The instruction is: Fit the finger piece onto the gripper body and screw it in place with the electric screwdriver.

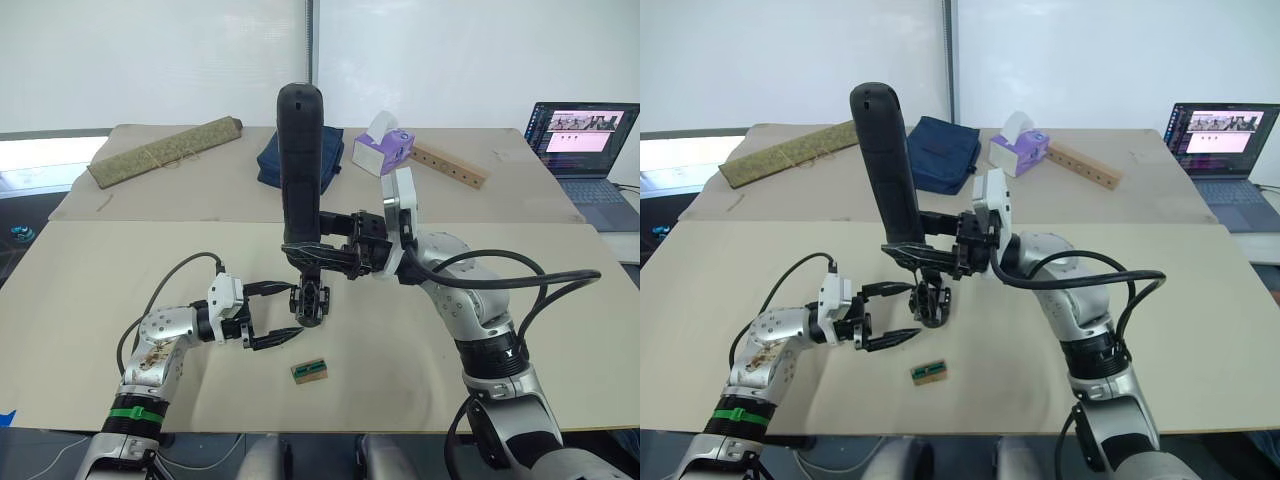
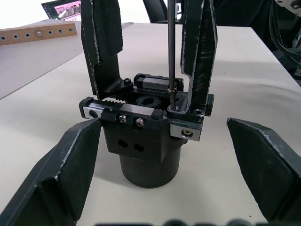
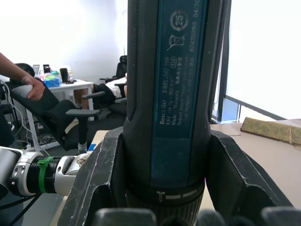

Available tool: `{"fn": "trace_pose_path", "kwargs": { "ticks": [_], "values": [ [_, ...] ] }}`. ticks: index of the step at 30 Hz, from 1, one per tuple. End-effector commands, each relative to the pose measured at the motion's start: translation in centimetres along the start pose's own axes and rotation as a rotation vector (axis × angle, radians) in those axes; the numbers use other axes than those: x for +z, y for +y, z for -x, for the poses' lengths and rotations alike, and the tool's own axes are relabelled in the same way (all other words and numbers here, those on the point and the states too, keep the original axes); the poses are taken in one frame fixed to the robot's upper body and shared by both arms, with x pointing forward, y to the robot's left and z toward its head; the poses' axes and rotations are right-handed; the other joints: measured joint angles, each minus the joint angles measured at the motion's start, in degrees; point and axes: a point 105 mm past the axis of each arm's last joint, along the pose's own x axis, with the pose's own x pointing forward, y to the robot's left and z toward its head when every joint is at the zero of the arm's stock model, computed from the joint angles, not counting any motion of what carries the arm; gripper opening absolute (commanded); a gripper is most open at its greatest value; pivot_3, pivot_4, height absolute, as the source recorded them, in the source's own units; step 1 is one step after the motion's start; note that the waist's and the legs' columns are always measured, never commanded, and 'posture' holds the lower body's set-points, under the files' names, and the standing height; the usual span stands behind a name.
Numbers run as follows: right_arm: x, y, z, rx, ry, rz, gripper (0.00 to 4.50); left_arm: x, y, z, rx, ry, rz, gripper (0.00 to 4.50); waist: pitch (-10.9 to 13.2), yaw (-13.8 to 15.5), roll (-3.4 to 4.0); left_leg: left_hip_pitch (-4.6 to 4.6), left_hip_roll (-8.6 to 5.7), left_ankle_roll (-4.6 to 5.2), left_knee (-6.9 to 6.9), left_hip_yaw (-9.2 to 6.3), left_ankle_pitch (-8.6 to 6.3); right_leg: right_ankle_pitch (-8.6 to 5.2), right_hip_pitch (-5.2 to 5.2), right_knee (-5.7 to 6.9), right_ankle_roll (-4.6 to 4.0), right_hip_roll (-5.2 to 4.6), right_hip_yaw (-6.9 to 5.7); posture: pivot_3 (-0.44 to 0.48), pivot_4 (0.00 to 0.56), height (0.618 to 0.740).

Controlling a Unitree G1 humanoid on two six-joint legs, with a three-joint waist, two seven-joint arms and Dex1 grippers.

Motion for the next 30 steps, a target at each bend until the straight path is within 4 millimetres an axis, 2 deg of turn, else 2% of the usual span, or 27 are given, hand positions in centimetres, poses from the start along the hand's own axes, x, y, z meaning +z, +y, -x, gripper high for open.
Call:
{"fn": "trace_pose_path", "kwargs": {
  "ticks": [1, 16, 30],
  "values": [
    [1.3, 0.6, -0.2, 0.021, -0.040, 0.046, 1.93, 0.3, 0.0, -0.2, -0.005, -0.005, -0.019, 4.50, 0.00, 0.00, 0.00, 0.00, 0.00, 0.00, 0.00, 0.00, 0.00, 0.00, 0.00, 0.00, 0.00, 0.00, 0.00, 0.000, 0.150, 0.740],
    [0.4, 1.2, -0.7, 0.031, -0.033, 0.027, 1.93, 0.2, 0.0, -0.2, 0.003, 0.007, -0.019, 4.50, 0.00, -0.01, 0.00, 0.01, 0.00, 0.00, 0.00, 0.00, 0.00, 0.00, 0.01, 0.00, 0.00, 0.00, 0.00, 0.000, 0.150, 0.740],
    [0.8, 0.7, -0.6, 0.022, -0.035, 0.049, 1.93, -2.2, 1.0, -0.1, 0.056, 0.137, 0.001, 4.50, 0.00, 0.01, 0.00, 0.02, -0.04, -0.01, 0.01, 0.00, 0.01, 0.00, 0.01, 0.02, 0.00, 0.01, 0.00, 0.000, 0.150, 0.740]
  ]
}}
